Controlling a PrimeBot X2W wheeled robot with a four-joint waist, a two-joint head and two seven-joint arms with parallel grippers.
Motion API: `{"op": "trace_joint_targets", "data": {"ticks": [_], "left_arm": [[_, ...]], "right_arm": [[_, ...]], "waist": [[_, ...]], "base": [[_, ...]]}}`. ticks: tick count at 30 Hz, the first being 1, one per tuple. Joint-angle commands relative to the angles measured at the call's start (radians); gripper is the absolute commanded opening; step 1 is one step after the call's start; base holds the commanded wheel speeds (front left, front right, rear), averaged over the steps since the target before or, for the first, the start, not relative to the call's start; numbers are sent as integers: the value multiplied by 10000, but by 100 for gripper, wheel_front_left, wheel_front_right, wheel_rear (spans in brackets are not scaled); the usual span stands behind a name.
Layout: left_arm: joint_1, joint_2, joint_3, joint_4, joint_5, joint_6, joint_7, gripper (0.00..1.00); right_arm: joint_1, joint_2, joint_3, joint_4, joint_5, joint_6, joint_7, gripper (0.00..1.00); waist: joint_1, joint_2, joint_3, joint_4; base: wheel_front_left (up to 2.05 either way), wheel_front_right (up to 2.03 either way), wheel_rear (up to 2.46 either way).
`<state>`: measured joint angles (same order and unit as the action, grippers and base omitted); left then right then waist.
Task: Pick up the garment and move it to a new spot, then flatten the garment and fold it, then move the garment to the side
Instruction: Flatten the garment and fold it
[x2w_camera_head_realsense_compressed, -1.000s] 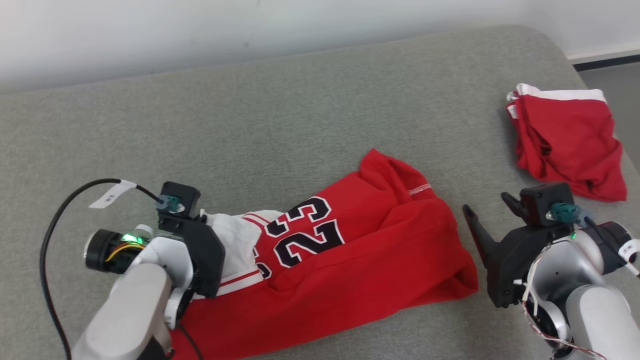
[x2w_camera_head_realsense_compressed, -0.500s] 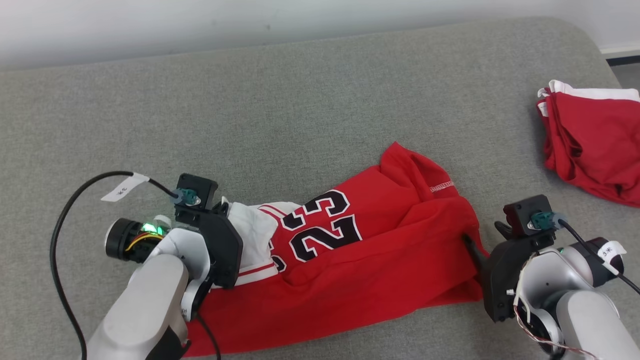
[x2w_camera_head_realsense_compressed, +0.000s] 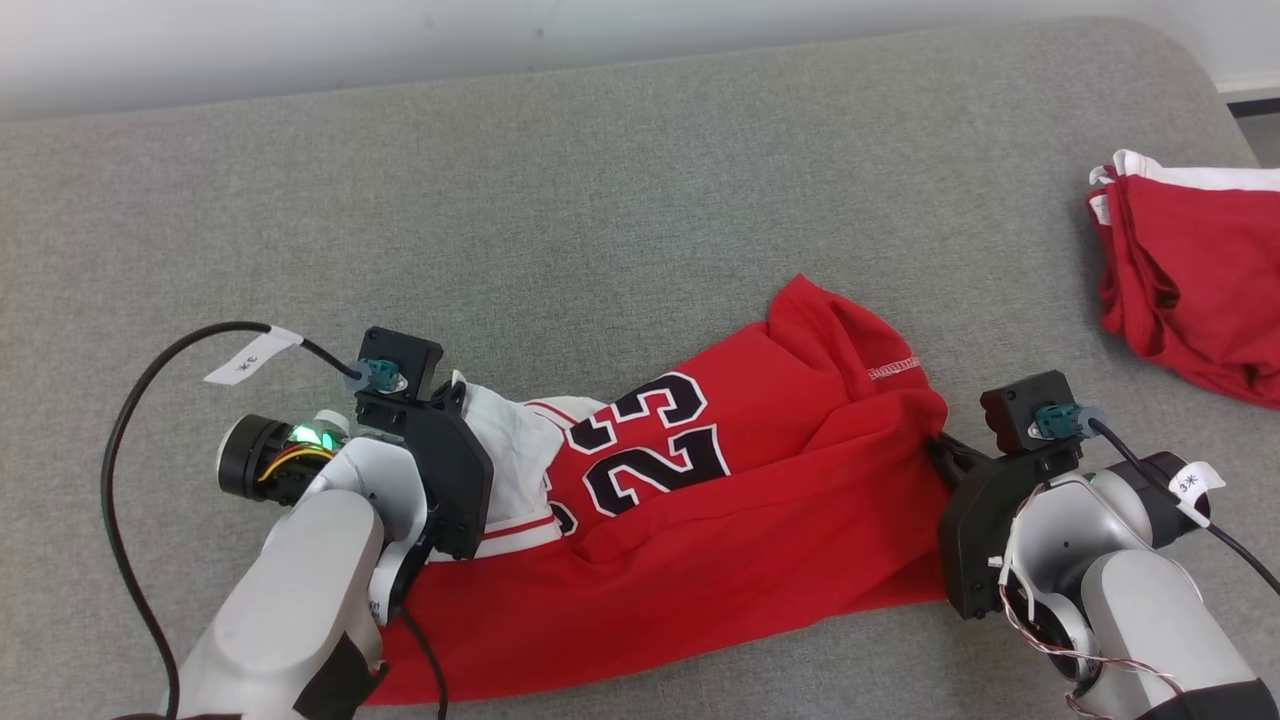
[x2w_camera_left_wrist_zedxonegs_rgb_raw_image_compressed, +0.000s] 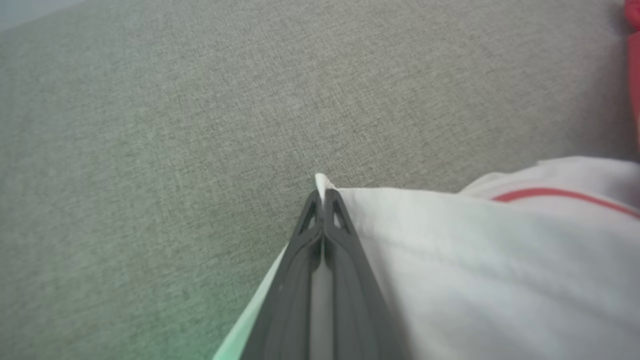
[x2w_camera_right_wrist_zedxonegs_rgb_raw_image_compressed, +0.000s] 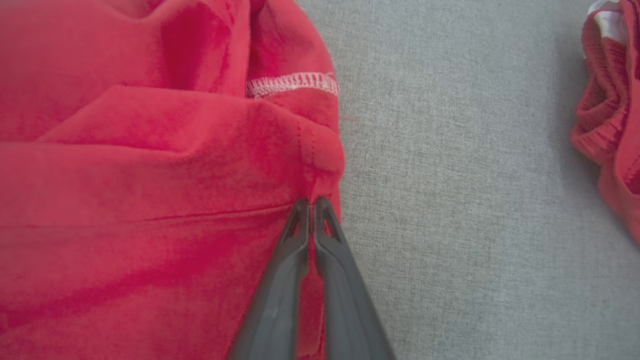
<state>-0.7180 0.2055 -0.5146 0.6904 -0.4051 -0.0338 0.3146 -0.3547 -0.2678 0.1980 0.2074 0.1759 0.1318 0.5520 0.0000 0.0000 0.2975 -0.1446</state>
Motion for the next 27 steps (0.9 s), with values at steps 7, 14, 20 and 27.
{"op": "trace_joint_targets", "data": {"ticks": [7,14,20,27], "left_arm": [[84,85,238,-1,-92,309,-833,0],[-344,481,1222,-1194,-281,865,-2986,0],[-944,892,2450,-2780,-1257,628,-3766,0],[-3013,2196,3199,-4248,-1312,82,-3617,0]], "right_arm": [[-5,-65,12,-270,176,-26,-494,0],[-239,-6,-449,-1347,1029,-26,-1504,0],[-1417,-498,-6,-1820,2096,-26,-1802,0],[-4574,-1145,1183,-719,2970,-26,-2258,0]], "waist": [[0,0,-234,-61],[0,0,-460,-99],[0,0,-192,-300],[0,0,1188,-632]], "base": [[0,0,0],[0,0,0],[0,0,0],[0,0,0]]}}
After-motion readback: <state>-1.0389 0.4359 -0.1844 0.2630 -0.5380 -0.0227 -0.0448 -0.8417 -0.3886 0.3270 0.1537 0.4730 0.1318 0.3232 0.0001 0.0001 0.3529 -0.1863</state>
